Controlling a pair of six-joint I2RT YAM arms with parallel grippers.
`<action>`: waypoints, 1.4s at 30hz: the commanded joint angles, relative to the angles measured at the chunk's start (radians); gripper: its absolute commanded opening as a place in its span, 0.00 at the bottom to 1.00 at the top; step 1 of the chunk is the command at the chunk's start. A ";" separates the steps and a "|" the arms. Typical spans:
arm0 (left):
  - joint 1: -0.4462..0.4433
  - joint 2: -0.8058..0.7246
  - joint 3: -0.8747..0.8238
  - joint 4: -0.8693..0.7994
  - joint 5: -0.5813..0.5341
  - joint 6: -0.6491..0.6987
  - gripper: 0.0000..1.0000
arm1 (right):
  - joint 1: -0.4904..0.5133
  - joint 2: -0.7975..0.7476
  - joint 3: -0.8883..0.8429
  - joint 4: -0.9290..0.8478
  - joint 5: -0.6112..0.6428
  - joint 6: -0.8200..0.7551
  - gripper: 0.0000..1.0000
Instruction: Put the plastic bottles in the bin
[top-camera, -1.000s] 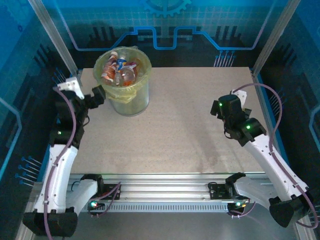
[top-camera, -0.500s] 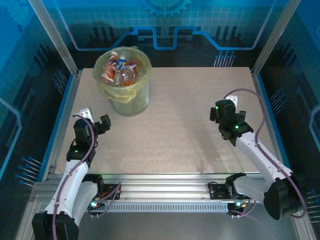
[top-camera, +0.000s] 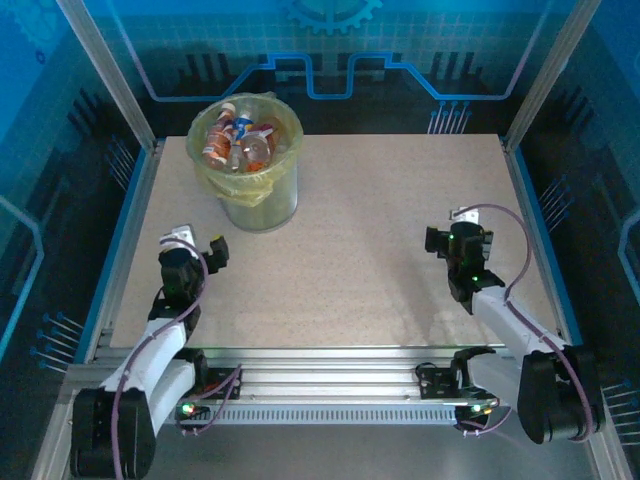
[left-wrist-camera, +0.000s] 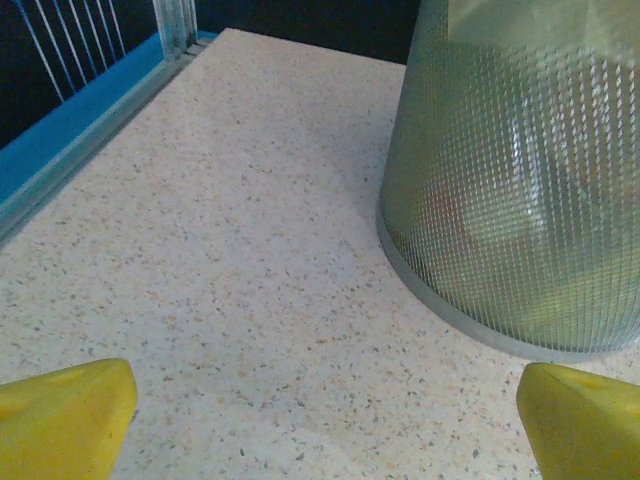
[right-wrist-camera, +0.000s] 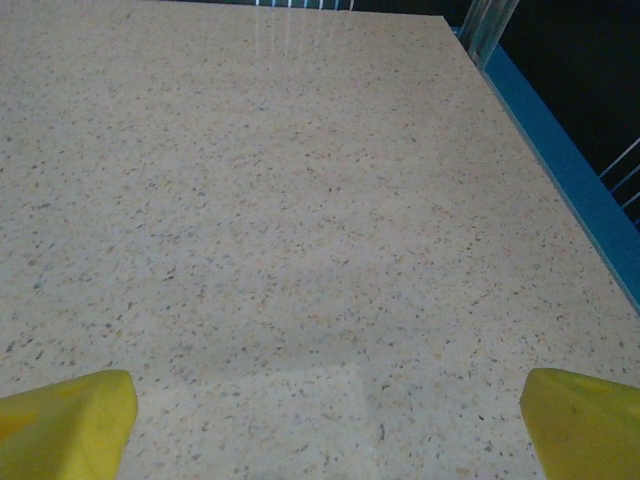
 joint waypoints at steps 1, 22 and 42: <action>-0.004 0.087 -0.023 0.199 0.049 0.031 0.99 | -0.050 -0.001 -0.033 0.175 -0.083 0.010 1.00; -0.002 0.611 0.076 0.647 0.167 0.060 0.99 | -0.133 0.155 -0.102 0.480 -0.314 -0.015 1.00; 0.002 0.664 0.154 0.548 0.276 0.100 0.99 | -0.117 0.390 -0.089 0.647 -0.512 -0.114 1.00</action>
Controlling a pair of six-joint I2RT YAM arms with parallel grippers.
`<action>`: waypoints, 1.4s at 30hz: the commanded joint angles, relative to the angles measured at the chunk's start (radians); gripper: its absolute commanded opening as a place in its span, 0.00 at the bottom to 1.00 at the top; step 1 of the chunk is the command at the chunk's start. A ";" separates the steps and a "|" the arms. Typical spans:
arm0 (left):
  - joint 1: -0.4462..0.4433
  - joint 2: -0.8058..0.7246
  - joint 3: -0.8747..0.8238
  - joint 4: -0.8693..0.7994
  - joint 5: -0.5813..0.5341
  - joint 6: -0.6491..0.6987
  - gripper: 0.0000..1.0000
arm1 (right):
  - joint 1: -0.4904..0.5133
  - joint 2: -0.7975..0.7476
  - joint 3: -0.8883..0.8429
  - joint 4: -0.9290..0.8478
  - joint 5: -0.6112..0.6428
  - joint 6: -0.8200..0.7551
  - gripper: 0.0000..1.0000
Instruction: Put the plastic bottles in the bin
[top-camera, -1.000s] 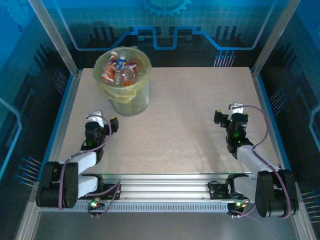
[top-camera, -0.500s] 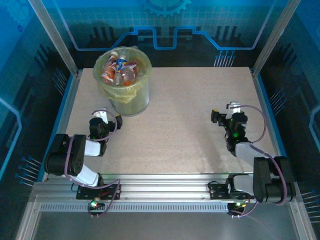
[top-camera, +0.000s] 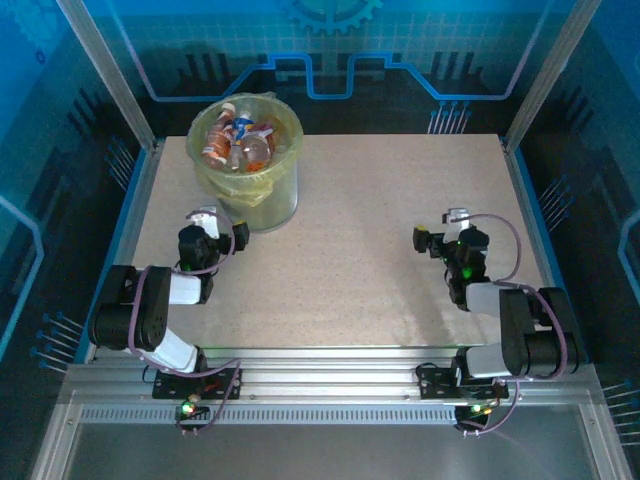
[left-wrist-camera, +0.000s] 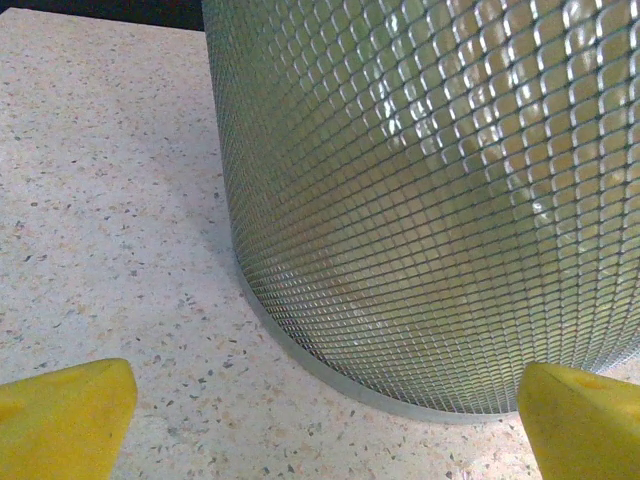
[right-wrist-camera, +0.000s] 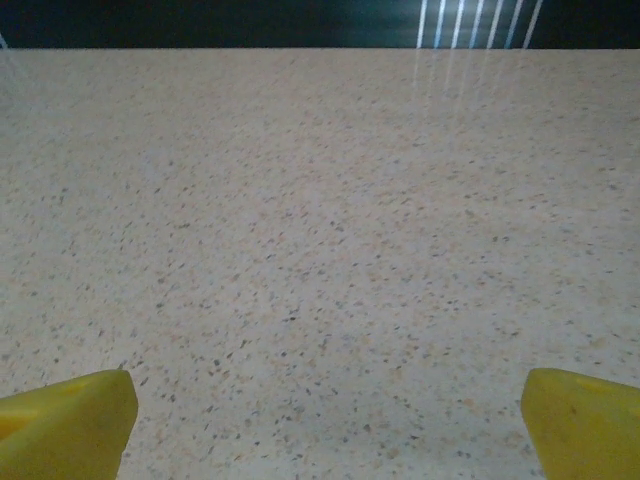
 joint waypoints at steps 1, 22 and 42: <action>0.002 0.001 0.016 -0.001 0.032 0.025 0.99 | 0.007 0.056 0.037 0.052 -0.068 -0.049 1.00; -0.010 0.001 0.021 -0.010 0.029 0.041 0.99 | 0.011 0.083 0.081 -0.007 -0.185 -0.105 1.00; -0.052 0.004 0.009 0.015 -0.099 0.053 0.99 | 0.010 0.083 0.081 -0.007 -0.185 -0.105 1.00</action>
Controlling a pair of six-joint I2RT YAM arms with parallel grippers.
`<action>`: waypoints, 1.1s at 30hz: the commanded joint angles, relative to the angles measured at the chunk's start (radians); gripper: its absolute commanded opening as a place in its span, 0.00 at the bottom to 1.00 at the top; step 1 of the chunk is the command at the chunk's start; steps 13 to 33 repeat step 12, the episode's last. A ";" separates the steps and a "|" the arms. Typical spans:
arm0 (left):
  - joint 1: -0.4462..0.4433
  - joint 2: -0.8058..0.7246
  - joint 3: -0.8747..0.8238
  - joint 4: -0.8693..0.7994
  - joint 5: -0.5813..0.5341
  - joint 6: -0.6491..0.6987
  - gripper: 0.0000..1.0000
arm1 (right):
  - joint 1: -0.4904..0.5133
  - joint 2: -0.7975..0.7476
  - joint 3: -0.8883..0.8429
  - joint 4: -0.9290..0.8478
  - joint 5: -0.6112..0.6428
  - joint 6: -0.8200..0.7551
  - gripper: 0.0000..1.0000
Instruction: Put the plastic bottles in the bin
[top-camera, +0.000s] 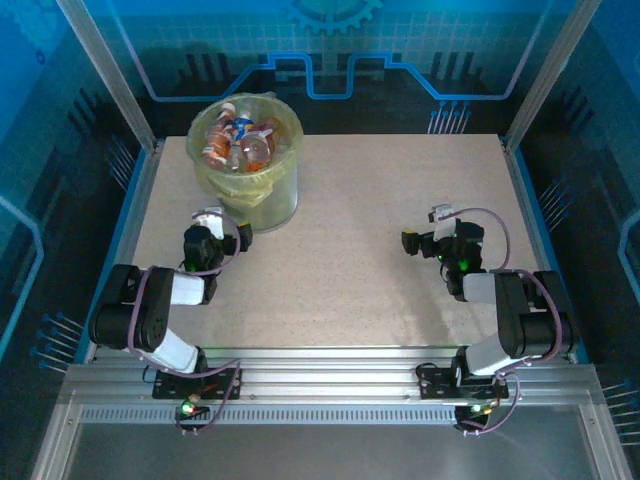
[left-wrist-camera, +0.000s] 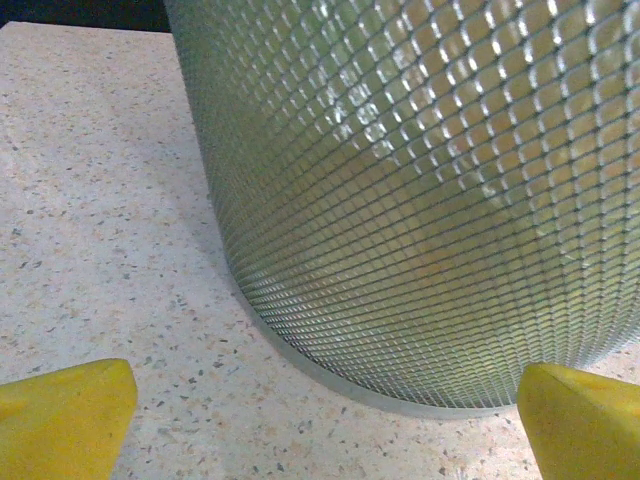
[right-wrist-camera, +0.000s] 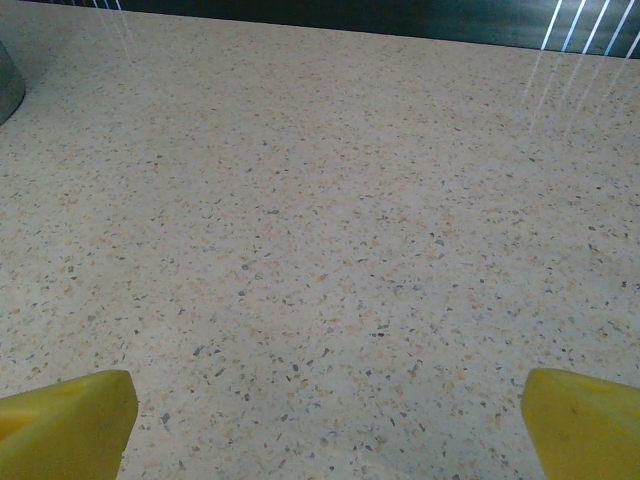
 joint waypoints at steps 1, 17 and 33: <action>-0.004 0.004 0.013 0.011 -0.025 0.026 0.99 | 0.004 0.004 0.017 0.008 -0.014 -0.017 1.00; -0.004 0.004 0.019 -0.003 -0.021 0.026 0.99 | 0.004 0.004 0.016 0.009 -0.012 -0.017 1.00; -0.004 0.004 0.019 -0.003 -0.021 0.026 0.99 | 0.004 0.004 0.016 0.009 -0.012 -0.017 1.00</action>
